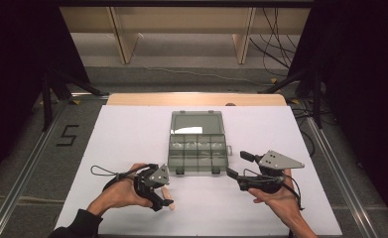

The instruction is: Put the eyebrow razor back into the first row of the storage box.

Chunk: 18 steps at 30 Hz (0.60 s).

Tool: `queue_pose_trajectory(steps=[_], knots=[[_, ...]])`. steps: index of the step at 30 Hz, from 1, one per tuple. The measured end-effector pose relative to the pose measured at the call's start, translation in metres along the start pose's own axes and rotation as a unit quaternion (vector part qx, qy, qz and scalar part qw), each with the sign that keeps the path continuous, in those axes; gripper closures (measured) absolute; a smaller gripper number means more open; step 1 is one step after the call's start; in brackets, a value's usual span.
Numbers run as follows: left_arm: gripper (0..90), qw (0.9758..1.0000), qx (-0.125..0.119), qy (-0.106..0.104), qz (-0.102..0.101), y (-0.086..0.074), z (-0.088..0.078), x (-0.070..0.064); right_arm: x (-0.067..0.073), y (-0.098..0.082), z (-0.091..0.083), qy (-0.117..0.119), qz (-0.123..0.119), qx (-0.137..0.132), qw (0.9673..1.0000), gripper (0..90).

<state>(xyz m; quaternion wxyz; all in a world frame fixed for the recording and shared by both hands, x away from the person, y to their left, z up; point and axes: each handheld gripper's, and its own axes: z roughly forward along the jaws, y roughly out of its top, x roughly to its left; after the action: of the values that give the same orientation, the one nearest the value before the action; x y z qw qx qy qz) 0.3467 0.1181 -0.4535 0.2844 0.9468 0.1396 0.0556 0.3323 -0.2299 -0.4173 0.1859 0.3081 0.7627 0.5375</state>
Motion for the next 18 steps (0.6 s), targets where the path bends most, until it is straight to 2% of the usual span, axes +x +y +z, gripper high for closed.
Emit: queue_pose_trajectory(steps=[4,5,6,7,9,10,12,13,14,15,16,18], knots=[[21.2,0.9999,0.002,-0.012,-0.006,0.001,0.006,-0.001,0.000,0.000,0.000,0.002,0.000,0.001,1.0000,25.9],[21.3,0.9998,0.012,-0.012,0.007,0.001,0.006,0.001,0.001,0.000,0.000,0.006,0.006,0.007,0.9999,25.9],[21.2,0.9999,0.008,-0.014,0.004,0.002,0.008,-0.001,0.001,0.000,0.000,0.006,0.005,0.007,0.9999,25.9],[21.4,0.9994,0.024,-0.014,0.021,0.002,0.007,0.001,0.001,0.000,0.000,0.007,0.006,0.008,0.9999,26.0],[21.2,0.9994,0.025,-0.013,0.022,0.002,0.009,0.001,0.001,0.000,0.000,0.007,0.006,0.008,0.9999,26.1],[21.0,0.9993,0.026,-0.015,0.024,0.002,0.009,0.001,0.001,-0.001,0.002,0.009,0.009,-0.009,0.9999,26.2],[20.8,0.9990,0.028,-0.015,0.030,0.002,0.010,0.002,0.001,-0.001,0.002,0.011,0.009,-0.007,0.9999,26.4],[20.7,0.9991,0.027,-0.018,0.027,0.002,0.011,0.001,0.000,-0.001,0.003,0.013,0.008,-0.009,0.9998,26.5],[20.7,0.9986,0.032,-0.018,0.037,0.003,0.011,0.001,0.000,-0.001,0.003,0.013,0.008,-0.009,0.9998,26.6],[20.7,0.9987,0.030,-0.020,0.035,0.003,0.013,0.000,0.000,-0.001,0.003,0.013,0.008,-0.011,0.9998,26.7],[20.7,0.9979,0.040,-0.021,0.047,0.003,0.012,0.000,0.001,-0.001,0.004,0.014,0.008,-0.012,0.9998,26.7],[20.8,0.9974,0.044,-0.023,0.052,0.004,0.014,-0.001,0.001,-0.001,0.003,0.013,0.008,-0.007,0.9999,26.7]])
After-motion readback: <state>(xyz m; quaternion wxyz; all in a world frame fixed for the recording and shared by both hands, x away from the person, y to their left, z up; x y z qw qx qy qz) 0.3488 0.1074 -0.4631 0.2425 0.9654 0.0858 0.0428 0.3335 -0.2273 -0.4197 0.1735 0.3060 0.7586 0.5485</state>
